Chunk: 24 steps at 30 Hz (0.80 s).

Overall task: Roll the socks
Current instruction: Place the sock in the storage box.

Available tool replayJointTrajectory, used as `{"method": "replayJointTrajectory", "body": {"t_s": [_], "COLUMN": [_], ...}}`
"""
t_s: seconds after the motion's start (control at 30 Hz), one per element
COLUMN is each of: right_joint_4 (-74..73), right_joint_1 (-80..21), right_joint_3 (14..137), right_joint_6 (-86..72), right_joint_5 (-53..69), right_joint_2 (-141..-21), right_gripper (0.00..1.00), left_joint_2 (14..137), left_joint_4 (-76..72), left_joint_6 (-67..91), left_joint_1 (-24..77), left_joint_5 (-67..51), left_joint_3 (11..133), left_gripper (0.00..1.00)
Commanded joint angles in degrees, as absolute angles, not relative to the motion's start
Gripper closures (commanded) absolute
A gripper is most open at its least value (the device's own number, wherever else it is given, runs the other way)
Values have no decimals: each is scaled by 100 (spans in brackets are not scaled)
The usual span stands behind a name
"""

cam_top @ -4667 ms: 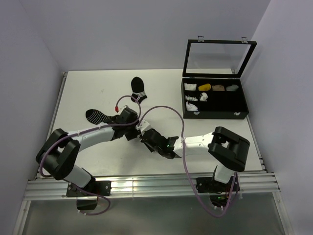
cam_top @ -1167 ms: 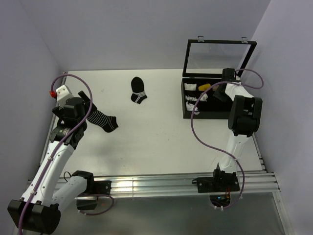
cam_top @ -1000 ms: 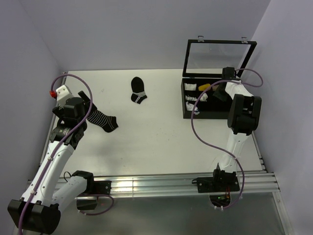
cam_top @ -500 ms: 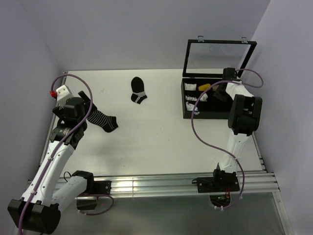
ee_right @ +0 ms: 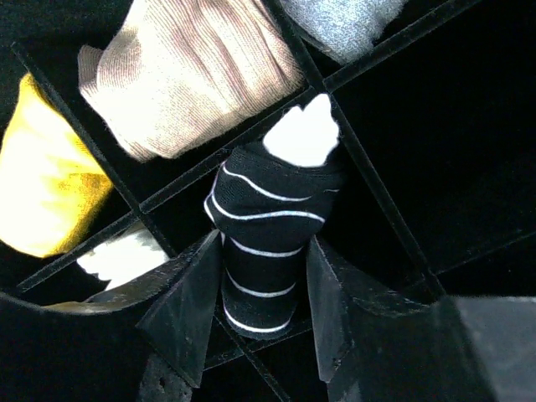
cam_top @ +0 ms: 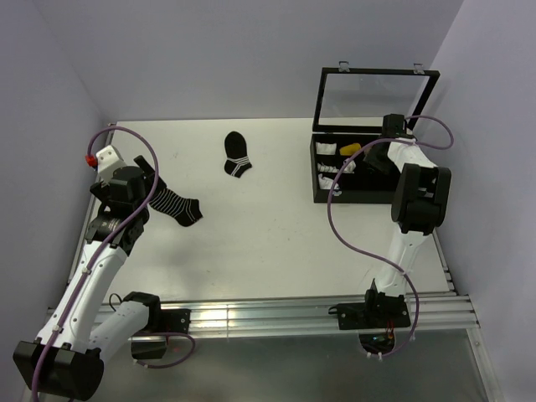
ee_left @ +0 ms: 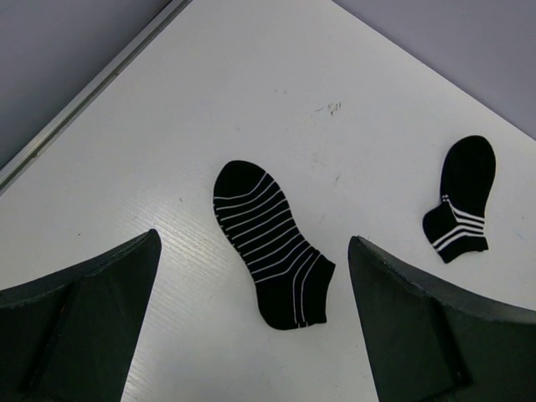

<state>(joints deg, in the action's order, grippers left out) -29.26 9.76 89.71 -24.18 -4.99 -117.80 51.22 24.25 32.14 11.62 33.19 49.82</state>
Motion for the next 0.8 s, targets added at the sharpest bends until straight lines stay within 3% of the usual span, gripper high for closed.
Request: {"method": "replayJointTrajectory", "body": {"t_s": [0.0,0.3,0.77], "right_joint_4": [-3349,-3243,-3331], "right_joint_1": [914,923,932], "right_joint_3": [9071,9114,8851], "right_joint_6": [-2408,-2452,-2452], "right_joint_5": [-606,-870,-598], "right_joint_2": [-11470,-11259,-11900], "right_gripper": [46,47,57], "left_joint_2": [5054,5045,5036], "left_joint_4": [2224,2224,2232], "left_joint_6": [3129,3129,3138], "left_joint_1": [1178,1178,1186], "left_joint_5": [3278,3305,3278], "left_joint_3": [4939,4931,4931], "left_gripper": [1,1,1]}}
